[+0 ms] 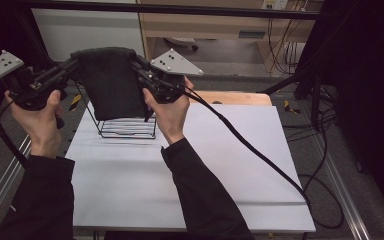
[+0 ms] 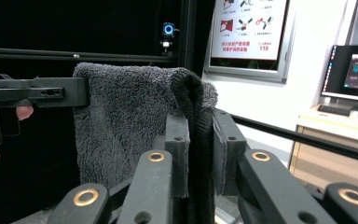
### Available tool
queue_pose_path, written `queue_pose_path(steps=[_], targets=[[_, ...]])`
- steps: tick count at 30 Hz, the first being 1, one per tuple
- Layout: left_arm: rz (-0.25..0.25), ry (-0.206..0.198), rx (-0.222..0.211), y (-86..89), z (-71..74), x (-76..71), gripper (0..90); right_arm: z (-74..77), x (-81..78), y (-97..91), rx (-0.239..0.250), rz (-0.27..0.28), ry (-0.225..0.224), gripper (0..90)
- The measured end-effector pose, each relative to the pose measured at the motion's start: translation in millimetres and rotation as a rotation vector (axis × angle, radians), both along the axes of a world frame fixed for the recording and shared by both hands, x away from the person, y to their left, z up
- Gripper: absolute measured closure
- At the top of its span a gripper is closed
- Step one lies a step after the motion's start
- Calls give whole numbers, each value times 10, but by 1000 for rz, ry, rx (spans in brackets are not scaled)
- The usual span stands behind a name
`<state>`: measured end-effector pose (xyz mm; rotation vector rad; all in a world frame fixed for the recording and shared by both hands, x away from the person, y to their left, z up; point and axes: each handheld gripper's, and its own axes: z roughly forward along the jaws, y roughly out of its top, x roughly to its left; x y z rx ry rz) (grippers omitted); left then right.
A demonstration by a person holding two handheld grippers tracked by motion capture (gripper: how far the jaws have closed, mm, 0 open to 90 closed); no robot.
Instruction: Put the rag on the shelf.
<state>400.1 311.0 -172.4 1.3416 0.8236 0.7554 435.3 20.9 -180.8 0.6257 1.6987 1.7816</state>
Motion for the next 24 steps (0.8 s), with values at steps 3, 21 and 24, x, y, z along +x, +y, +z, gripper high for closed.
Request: queue_pose_path(steps=[3,21,24], targets=[[8,-12,-8,37,61,32,830,67,33,55,7,-1,-16,793],[58,-51,-40,183,309,233,831,344,251,291,38,-14,-52,793],[67,-46,-46,207,359,296,831,391,294,330,38,-17,-55,792]])
